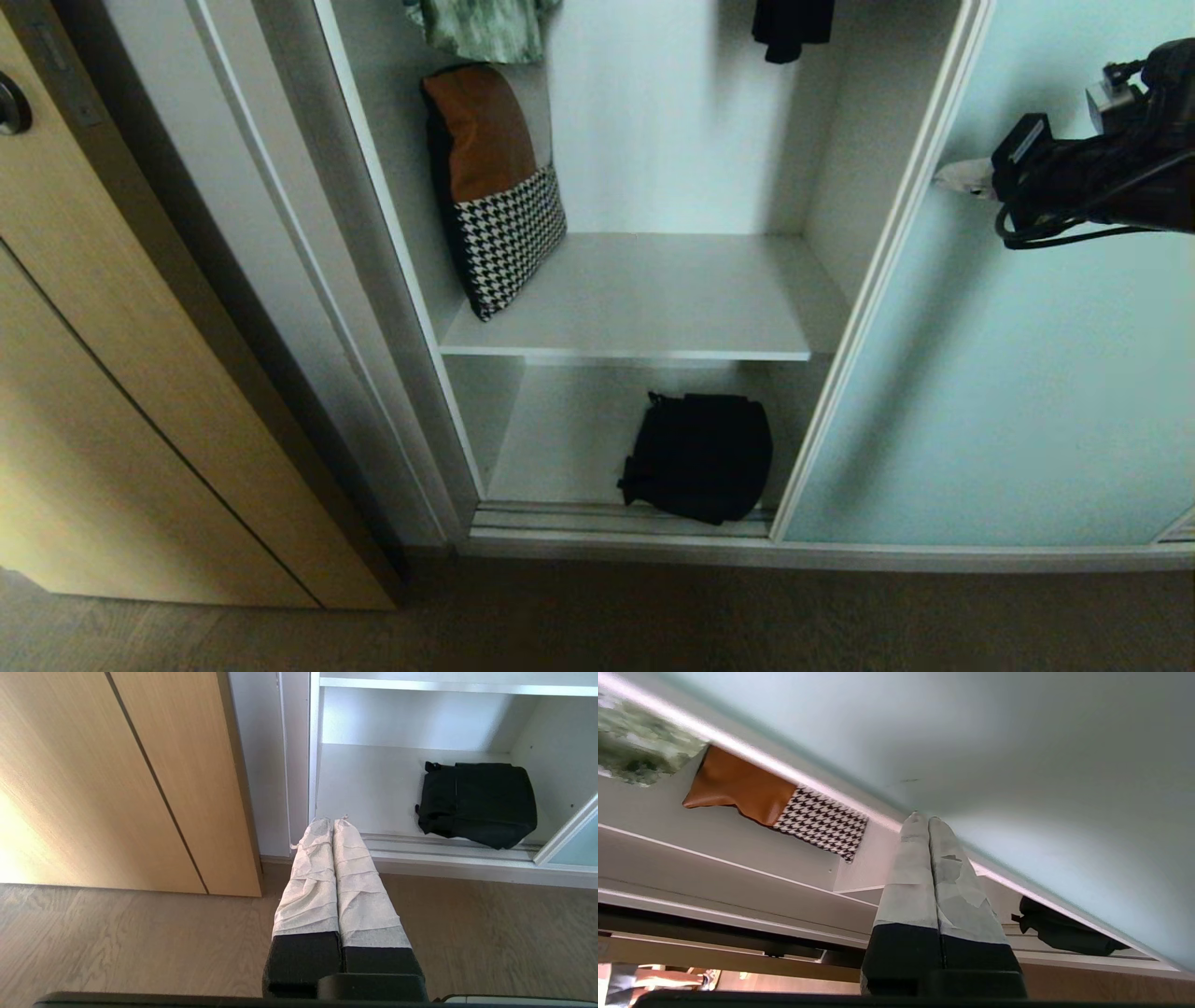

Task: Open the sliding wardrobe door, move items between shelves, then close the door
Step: Close the door

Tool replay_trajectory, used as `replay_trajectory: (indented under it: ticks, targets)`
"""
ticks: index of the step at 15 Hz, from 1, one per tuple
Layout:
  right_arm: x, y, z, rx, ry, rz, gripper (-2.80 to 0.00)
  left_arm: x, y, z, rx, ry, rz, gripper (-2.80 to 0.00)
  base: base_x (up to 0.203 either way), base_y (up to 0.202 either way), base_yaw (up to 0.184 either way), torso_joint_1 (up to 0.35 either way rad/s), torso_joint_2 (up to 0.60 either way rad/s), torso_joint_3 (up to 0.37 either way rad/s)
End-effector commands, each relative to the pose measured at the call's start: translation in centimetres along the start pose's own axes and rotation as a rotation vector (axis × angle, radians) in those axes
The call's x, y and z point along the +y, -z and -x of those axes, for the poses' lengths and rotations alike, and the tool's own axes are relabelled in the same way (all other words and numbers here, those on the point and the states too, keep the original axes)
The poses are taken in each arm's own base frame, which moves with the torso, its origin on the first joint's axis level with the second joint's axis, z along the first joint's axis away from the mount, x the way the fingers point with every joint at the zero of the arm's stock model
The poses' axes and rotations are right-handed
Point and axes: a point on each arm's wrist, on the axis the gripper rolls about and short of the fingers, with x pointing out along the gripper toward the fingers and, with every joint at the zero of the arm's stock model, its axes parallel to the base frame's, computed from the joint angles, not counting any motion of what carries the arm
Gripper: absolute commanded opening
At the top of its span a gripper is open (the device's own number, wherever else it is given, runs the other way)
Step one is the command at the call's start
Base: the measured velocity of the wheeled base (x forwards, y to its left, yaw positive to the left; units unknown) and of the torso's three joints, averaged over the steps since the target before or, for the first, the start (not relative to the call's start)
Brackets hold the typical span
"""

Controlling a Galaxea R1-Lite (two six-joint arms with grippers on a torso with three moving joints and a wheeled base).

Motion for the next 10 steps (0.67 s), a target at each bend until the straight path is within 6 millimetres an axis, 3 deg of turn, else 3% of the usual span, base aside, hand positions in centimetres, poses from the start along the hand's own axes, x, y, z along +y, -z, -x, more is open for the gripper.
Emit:
replay_trajectory:
  ticks: [1,6,10]
  targets:
    - [-0.7,-0.1,-0.2,0.001,0.01,-0.007,-2.8,0.0,0.0,0.0,0.002,-0.001,0.0,-2.8,0.0,0.0,0.0,0.0,0.0,0.0]
    - [-0.4,0.1,-0.2,0.011,0.002,-0.005,-2.8,0.0,0.0,0.0,0.002,-0.001,0.0,-2.8,0.0,0.0,0.0,0.0,0.0,0.0]
    - [1.2,1.5,-0.7,0.046,-0.034,-0.002,-2.8,0.0,0.0,0.0,0.002,-0.001,0.0,-2.8,0.0,0.0,0.0,0.0,0.0,0.0]
